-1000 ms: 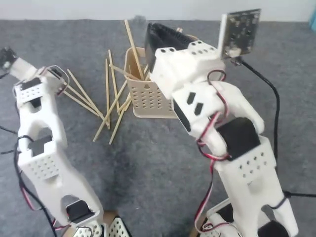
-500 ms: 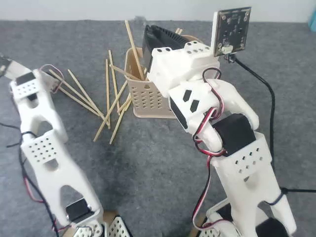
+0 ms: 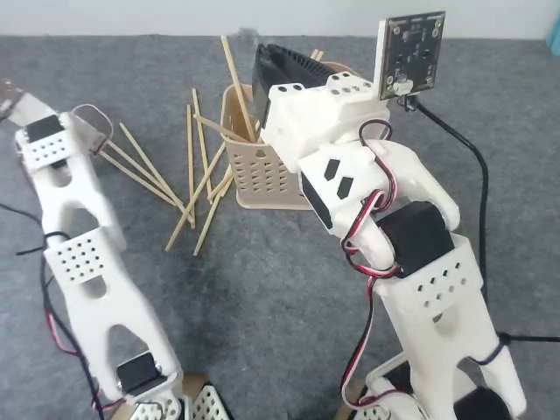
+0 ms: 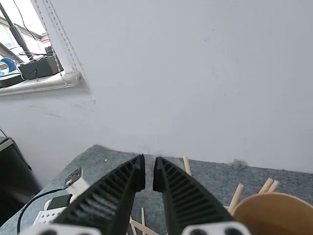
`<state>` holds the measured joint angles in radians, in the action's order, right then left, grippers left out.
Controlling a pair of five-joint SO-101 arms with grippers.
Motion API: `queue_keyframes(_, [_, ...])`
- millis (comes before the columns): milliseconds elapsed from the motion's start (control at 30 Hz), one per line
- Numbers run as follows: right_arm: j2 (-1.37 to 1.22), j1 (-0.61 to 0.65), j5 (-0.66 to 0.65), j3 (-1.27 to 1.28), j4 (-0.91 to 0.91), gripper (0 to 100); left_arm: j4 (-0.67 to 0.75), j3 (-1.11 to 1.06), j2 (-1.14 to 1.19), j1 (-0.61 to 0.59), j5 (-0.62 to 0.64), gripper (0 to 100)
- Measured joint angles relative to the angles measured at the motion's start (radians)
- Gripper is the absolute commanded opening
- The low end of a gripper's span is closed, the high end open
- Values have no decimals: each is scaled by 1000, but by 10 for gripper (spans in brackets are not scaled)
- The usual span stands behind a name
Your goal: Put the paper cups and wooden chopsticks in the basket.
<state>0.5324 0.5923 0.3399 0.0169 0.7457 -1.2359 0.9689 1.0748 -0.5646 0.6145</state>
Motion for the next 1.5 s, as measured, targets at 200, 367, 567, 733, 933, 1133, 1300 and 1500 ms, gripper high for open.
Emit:
queue_keyframes(200, [0,0,0,0,0,43,9,0,0,21,-11,28])
queue_keyframes(367, [0,0,0,0,0,43,46,2,9,21,-14,98])
queue_keyframes(567, [0,15,-40,0,0,43,71,8,55,21,-14,177])
queue_keyframes(733, [-8,32,-48,0,0,43,81,8,55,21,-14,177])
queue_keyframes(933, [-8,34,-51,0,0,43,91,8,55,21,-14,0])
queue_keyframes(1133, [-8,34,-51,0,0,43,51,8,55,21,-14,11])
queue_keyframes(1300, [-8,34,-51,0,0,43,44,8,55,21,-14,11])
queue_keyframes(1500, [-8,34,-54,0,0,43,-25,41,55,21,-14,11])
